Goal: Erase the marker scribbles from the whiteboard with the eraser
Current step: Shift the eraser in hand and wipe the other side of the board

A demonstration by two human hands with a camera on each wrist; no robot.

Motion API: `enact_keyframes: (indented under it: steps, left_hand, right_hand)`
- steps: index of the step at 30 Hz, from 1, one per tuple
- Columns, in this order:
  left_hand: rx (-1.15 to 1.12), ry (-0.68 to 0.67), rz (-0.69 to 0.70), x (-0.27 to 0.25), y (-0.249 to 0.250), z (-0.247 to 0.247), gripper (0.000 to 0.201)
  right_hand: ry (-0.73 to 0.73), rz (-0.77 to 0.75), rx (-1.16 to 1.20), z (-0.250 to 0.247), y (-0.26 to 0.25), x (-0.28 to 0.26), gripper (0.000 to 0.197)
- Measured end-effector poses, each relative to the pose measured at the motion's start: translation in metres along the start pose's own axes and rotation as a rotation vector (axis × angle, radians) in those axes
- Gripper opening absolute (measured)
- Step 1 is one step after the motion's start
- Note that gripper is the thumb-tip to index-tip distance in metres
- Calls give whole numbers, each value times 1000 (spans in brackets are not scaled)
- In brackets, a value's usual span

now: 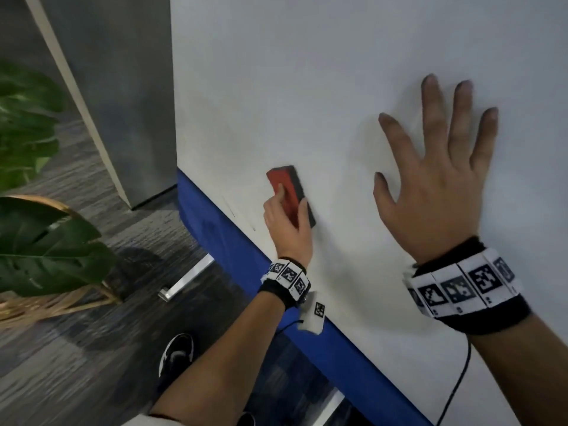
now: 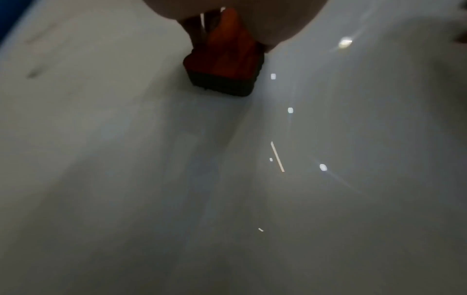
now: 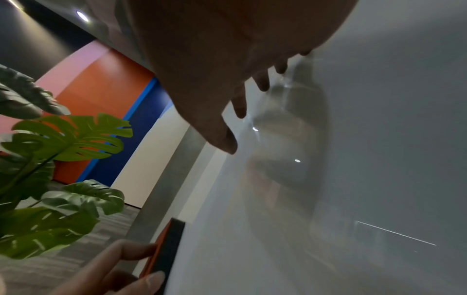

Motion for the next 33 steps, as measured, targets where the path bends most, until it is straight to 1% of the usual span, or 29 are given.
enact_keyframes:
  steps: [1,3,4,6,8,9,11,13,14,15,16,17,18,19,22,23,24,25,26,29,30,31,33]
  left_hand:
    - [-5,-23,57,-3,14,3,52]
    - [-28,-49,92,-3,20,4,53]
    - [-32,-59,85,-1,13,3,54]
    - [-47,-37,2,5,-17,0,55]
    - [-123,42,-153,6,-56,-7,58]
    - [-166,76,-252,5,-77,-9,59]
    - [-217,116,-489,-2,-122,-13,54]
    - [-224,100,-719,-14,-161,-16,51]
    - [-220,76,-800,-19,-173,-17,50]
    - [-204,56,-852,-20,-182,-19,48]
    - [-172,45,-871,-17,-189,-23,46]
    - [-132,47,-858,-9,-188,-27,43]
    - [-83,62,-813,3,-185,-33,43]
    - [-37,92,-736,19,-178,-39,43]
    - [19,183,-438,60,-145,-57,49]
    - [15,187,-370,66,-138,-58,50]
    - [14,180,-343,66,-135,-59,51]
    - [25,160,-359,62,-138,-58,51]
    - [44,122,-425,53,-149,-56,50]
    - [90,-67,-761,15,-196,-52,43]
    - [106,-91,-803,13,-205,-56,41]
    - [115,-91,-793,17,-204,-58,40]
    - [94,5,-696,44,-192,-68,43]
  right_hand:
    - [2,11,-4,0,-3,5,66]
    - [0,33,-17,5,-9,9,64]
    - [-5,36,-22,9,-12,8,63]
    - [-5,28,-35,18,-16,6,62]
    - [8,24,-49,24,-19,3,63]
    - [19,25,-54,27,-22,3,63]
    - [38,34,-65,31,-26,3,62]
    - [45,40,-73,34,-27,4,60]
    - [46,41,-77,35,-26,5,59]
    - [49,43,-79,36,-25,5,58]
    - [53,46,-78,36,-25,5,57]
    - [57,48,-77,36,-24,5,57]
    - [62,50,-77,36,-24,4,56]
    - [65,49,-79,37,-24,4,56]
    - [85,55,-90,39,-24,4,53]
    - [96,61,-93,40,-24,4,52]
    - [108,67,-91,40,-25,4,51]
    - [118,74,-86,41,-26,5,50]
    - [127,82,-82,41,-27,6,49]
    - [147,96,-85,41,-27,6,50]
    - [154,91,-79,44,-29,8,50]
    - [156,91,-82,43,-29,8,50]
    - [164,88,-79,42,-32,9,50]
Point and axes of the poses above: each hand's wrist, its own x-axis towards the middle knuckle, its own z-axis out of the palm, y = z × x, the point moved 9 cm from there along x, towards the middle knuckle, and after that the axes turned 6 degrees about -y, right-handed, at the moved point
